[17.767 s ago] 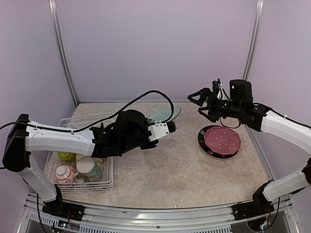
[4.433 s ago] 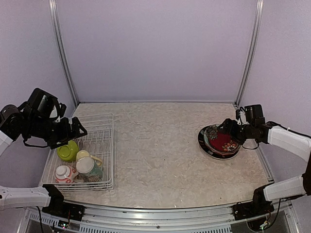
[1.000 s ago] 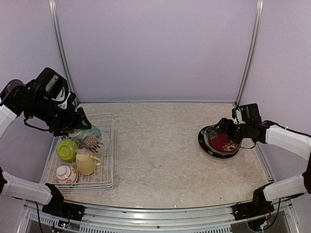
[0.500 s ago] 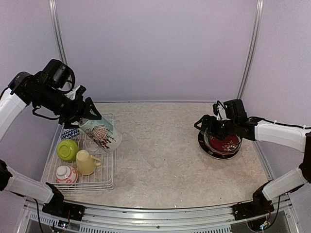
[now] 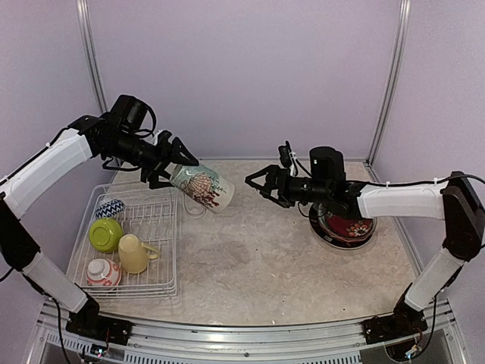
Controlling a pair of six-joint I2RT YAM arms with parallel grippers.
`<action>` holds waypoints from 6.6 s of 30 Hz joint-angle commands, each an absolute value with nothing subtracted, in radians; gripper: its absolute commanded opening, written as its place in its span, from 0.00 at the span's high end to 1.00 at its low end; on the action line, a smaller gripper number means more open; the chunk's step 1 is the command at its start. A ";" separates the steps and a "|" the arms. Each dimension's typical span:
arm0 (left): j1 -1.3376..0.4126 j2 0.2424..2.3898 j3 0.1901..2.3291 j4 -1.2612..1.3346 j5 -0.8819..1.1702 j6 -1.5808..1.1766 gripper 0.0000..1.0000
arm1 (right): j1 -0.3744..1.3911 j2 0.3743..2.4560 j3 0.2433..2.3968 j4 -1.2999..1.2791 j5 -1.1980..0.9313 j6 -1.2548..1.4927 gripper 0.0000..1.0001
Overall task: Unload the mixed dishes from the dish rack
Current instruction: Pass from the left arm to the right, then place the cup at the center of the board, then grab the cup from the dish rack.
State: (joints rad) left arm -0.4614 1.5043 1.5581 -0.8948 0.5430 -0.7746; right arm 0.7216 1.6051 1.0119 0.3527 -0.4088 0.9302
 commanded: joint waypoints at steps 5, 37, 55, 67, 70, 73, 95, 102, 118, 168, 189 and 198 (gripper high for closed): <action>-0.423 1.516 1.522 -0.613 0.752 -0.917 1.00 | 0.770 1.720 1.058 0.668 -0.501 1.035 0.07; -0.460 1.617 1.260 -0.102 1.020 -1.235 0.58 | 0.795 1.610 0.996 0.727 -0.407 1.005 1.00; -0.337 1.450 1.326 -0.618 0.674 -0.653 0.01 | 0.784 1.372 1.132 -0.710 -0.013 0.677 1.00; -0.336 1.413 1.378 -0.655 0.685 -0.620 0.01 | 0.878 1.357 1.106 -1.150 0.117 0.825 1.00; -0.336 1.389 1.390 -0.692 0.651 -0.600 0.01 | 0.879 1.357 1.079 -1.165 0.155 0.858 1.00; -0.337 1.367 1.403 -0.743 0.601 -0.569 0.01 | 0.879 1.366 1.037 -1.152 0.160 0.862 1.00; -0.309 1.224 1.345 -0.988 0.123 -0.443 0.01 | 0.879 1.311 1.012 -1.075 0.161 0.860 0.32; -0.252 1.221 1.344 -1.047 0.015 -0.429 0.01 | 0.879 1.267 1.060 -1.077 0.161 0.831 0.15; -0.306 1.142 1.193 -1.316 0.103 -0.627 0.01 | 0.868 1.281 1.341 -0.768 0.383 0.536 0.00; -0.410 1.475 1.132 -1.285 -0.080 -1.244 0.43 | 0.867 1.585 1.381 -0.623 0.212 0.432 0.00; -0.343 1.127 1.204 -1.230 0.166 -0.978 0.81 | 0.867 1.628 1.386 -0.473 0.049 0.575 0.00; -0.343 0.995 1.222 -0.890 0.455 -0.806 0.77 | 0.867 1.654 1.385 -0.258 -0.169 0.669 0.00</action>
State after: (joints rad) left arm -0.3473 1.0264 1.2034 -1.1332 0.2623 -0.9073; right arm 0.8738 1.6424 1.3815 -0.4168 -0.0227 0.6014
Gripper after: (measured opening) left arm 0.721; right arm 0.997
